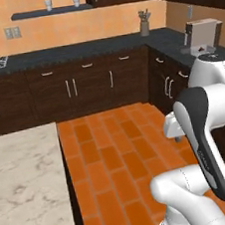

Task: Take the meat container that has the shrimp and place it on the second highest rack of the freezer. Then take the vegetable container that has the bell pepper and lemon wedge and place it on the highest rack of the freezer.

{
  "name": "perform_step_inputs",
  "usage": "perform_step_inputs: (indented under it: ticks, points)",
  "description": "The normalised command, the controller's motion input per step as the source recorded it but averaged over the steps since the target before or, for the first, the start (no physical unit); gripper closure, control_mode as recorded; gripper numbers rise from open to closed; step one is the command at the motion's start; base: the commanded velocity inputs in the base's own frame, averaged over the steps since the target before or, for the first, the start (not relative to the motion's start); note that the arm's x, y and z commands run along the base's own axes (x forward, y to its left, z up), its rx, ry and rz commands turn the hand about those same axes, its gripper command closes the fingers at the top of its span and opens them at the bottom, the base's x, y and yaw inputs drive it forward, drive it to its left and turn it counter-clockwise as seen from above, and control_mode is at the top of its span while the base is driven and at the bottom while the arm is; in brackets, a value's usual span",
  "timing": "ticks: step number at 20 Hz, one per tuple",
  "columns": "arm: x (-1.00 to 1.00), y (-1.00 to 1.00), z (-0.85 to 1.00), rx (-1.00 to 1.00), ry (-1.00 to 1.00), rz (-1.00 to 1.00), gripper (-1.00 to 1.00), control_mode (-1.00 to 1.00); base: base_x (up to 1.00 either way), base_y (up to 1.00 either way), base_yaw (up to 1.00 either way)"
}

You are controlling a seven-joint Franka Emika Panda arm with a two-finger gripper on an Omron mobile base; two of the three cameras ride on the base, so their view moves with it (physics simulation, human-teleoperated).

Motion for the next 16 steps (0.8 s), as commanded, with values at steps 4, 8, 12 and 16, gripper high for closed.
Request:
perform_step_inputs:
  ticks: [4,8,12,16]
  points:
    - [0.0,0.0,0.0,0.0,0.0,0.0,-1.0,1.0,0.92,-0.01,-0.16]
    - [0.0,0.0,0.0,0.0,0.0,0.0,-1.0,1.0,0.97,-0.01,-0.12]
    - [0.0,0.0,0.0,0.0,0.0,0.0,-1.0,1.0,1.0,0.0,-0.12]
    - [0.0,0.0,0.0,0.0,0.0,0.0,-1.0,1.0,0.97,0.0,-0.17]
